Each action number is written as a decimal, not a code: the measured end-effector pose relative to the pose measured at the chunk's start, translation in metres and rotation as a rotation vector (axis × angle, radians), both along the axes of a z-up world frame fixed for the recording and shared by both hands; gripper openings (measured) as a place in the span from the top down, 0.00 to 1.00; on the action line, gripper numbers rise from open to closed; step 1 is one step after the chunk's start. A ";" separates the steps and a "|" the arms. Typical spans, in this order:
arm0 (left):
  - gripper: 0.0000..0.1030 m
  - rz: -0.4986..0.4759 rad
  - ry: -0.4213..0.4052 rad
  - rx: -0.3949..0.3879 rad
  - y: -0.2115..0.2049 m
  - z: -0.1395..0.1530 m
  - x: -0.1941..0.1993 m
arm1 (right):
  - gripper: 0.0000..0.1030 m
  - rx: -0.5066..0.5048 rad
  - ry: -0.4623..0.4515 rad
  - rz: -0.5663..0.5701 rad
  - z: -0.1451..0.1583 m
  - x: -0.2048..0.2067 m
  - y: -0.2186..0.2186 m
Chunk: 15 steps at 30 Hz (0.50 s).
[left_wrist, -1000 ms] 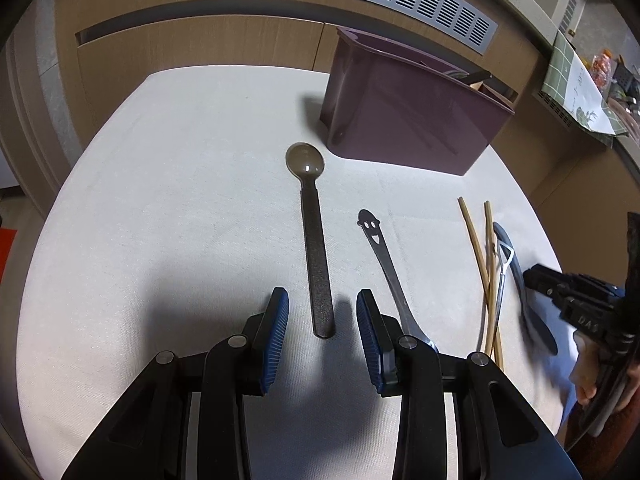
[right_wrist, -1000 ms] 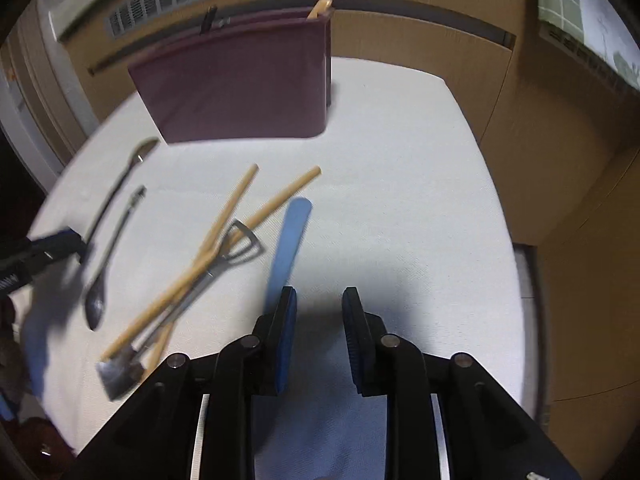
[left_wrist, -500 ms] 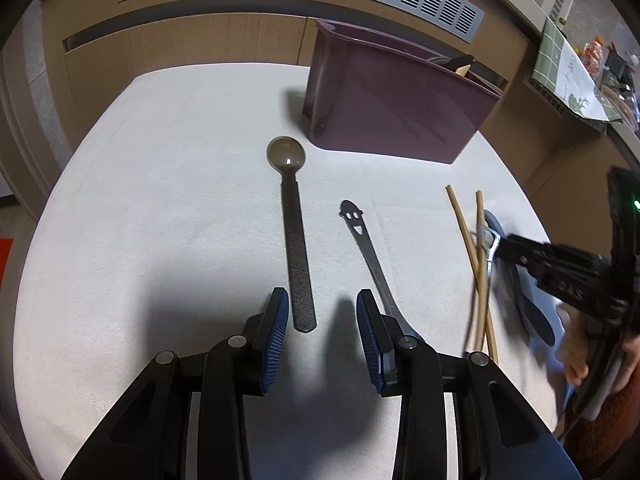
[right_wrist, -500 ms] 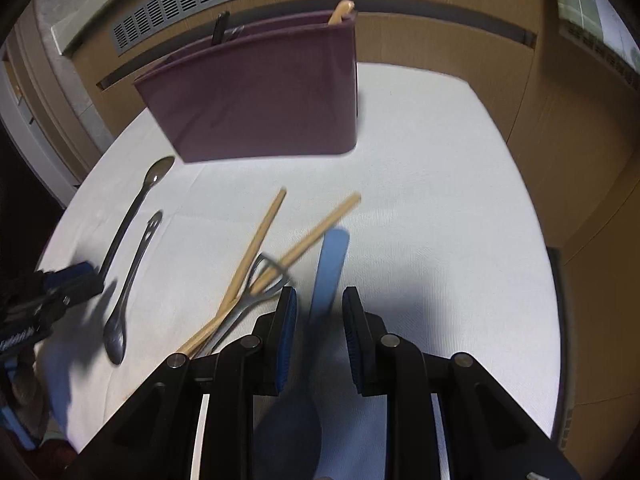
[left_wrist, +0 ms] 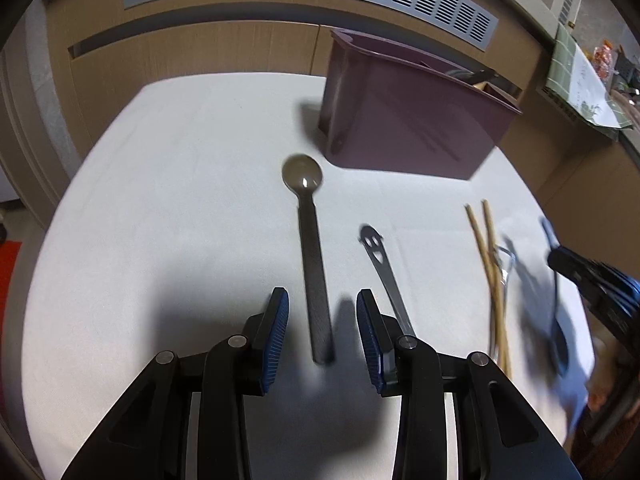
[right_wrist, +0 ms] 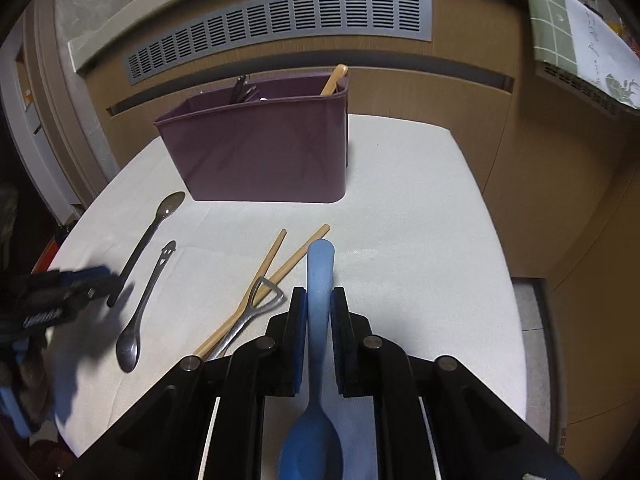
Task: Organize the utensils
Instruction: 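Grasp the blue plastic spoon by its handle with the right tool, then grasp the brown spoon with the long dark handle with the left tool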
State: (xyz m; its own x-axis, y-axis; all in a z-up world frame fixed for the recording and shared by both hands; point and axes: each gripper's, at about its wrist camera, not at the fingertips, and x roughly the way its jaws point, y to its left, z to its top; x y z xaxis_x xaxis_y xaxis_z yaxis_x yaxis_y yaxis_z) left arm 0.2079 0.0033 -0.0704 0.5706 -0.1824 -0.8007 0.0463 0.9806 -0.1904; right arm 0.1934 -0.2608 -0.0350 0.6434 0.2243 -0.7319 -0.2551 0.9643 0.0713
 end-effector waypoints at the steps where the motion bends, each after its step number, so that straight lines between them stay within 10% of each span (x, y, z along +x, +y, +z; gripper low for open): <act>1: 0.65 -0.001 -0.002 0.007 0.000 0.000 0.003 | 0.90 0.005 -0.002 0.003 0.001 -0.003 -0.001; 15: 0.76 -0.041 -0.012 0.085 -0.003 -0.008 0.038 | 0.90 0.038 0.056 0.009 -0.008 0.000 -0.002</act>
State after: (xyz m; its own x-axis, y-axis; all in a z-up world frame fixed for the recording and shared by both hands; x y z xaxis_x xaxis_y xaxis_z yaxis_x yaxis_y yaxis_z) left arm 0.2460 0.0000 -0.0781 0.5733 -0.1378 -0.8077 0.0886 0.9904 -0.1061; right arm 0.1929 -0.2629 -0.0435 0.5998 0.2583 -0.7573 -0.2588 0.9582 0.1218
